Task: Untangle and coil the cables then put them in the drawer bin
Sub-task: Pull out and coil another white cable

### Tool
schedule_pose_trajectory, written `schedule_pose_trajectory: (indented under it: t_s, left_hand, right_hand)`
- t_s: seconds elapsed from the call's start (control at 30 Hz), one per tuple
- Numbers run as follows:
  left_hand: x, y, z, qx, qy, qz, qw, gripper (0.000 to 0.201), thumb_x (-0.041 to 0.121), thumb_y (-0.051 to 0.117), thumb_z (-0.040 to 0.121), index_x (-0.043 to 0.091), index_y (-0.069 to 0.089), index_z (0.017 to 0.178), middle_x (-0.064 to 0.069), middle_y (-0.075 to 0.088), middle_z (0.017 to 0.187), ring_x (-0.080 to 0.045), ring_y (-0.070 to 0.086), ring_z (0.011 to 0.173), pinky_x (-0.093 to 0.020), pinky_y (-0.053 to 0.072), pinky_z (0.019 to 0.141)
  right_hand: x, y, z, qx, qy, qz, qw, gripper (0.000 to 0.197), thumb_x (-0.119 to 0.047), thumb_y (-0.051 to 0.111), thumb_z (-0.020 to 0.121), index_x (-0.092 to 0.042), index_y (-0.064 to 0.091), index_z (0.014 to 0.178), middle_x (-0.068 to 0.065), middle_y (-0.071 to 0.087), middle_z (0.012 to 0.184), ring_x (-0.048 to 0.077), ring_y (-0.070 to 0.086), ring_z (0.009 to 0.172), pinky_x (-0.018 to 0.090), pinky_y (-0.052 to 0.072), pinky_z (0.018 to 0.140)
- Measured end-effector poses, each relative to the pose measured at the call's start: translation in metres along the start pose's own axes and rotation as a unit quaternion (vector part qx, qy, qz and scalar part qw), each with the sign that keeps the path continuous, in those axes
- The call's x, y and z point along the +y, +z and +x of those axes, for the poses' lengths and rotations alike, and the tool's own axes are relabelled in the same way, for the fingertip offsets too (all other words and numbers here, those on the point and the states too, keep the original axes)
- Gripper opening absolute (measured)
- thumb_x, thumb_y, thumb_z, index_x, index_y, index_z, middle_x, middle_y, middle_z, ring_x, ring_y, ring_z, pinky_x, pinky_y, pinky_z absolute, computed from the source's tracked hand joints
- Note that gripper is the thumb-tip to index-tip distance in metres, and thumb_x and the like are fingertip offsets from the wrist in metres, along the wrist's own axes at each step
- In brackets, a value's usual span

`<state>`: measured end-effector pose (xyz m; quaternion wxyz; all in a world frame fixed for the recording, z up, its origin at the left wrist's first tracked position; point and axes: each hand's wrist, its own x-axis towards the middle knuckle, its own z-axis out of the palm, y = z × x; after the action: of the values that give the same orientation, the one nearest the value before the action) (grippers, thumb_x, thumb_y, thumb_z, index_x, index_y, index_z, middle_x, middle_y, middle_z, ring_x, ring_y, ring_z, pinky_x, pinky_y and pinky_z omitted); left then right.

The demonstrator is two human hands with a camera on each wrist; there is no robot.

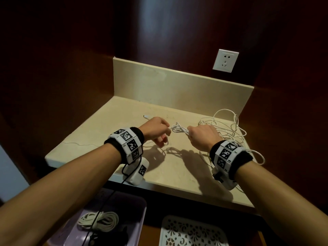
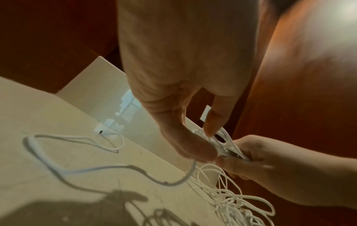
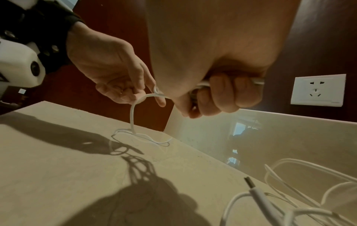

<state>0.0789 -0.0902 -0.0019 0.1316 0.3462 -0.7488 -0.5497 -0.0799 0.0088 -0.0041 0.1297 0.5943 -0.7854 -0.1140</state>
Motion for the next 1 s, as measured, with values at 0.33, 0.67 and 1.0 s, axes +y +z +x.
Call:
schedule_pose_trajectory:
  t_s: [0.33, 0.67, 1.0]
  left_hand:
    - [-0.006, 0.004, -0.003, -0.017, -0.022, -0.058, 0.998, 0.04, 0.041, 0.045, 0.101, 0.004, 0.056, 0.114, -0.014, 0.058, 0.072, -0.022, 0.057, 0.053, -0.029, 0.057, 0.054]
    - [-0.009, -0.002, -0.002, 0.023, -0.033, -0.051, 0.998, 0.024, 0.015, 0.036, 0.093, 0.001, 0.055, 0.091, -0.01, 0.05, 0.062, -0.017, 0.042, 0.046, -0.021, 0.035, 0.038]
    - [-0.01, -0.017, -0.005, 0.055, 0.007, -0.018, 0.998, 0.027, 0.014, 0.037, 0.093, 0.008, 0.056, 0.075, -0.006, 0.049, 0.057, -0.014, 0.035, 0.041, -0.018, 0.022, 0.037]
  right_hand:
    - [-0.019, -0.012, -0.001, 0.007, -0.033, -0.038, 0.999, 0.019, -0.013, 0.034, 0.097, -0.014, 0.052, 0.099, 0.001, 0.042, 0.063, 0.026, 0.039, 0.057, 0.033, 0.029, 0.059]
    - [-0.037, -0.015, 0.002, 0.008, -0.047, 0.025, 0.999, 0.005, -0.014, 0.041, 0.092, -0.016, 0.043, 0.088, 0.002, 0.043, 0.064, 0.026, 0.041, 0.061, 0.032, 0.029, 0.06]
    - [-0.044, -0.002, 0.021, -0.09, -0.028, 0.397, 0.913, 0.019, -0.014, 0.074, 0.08, -0.017, 0.065, 0.097, 0.001, 0.059, 0.078, 0.02, 0.052, 0.075, 0.029, 0.038, 0.066]
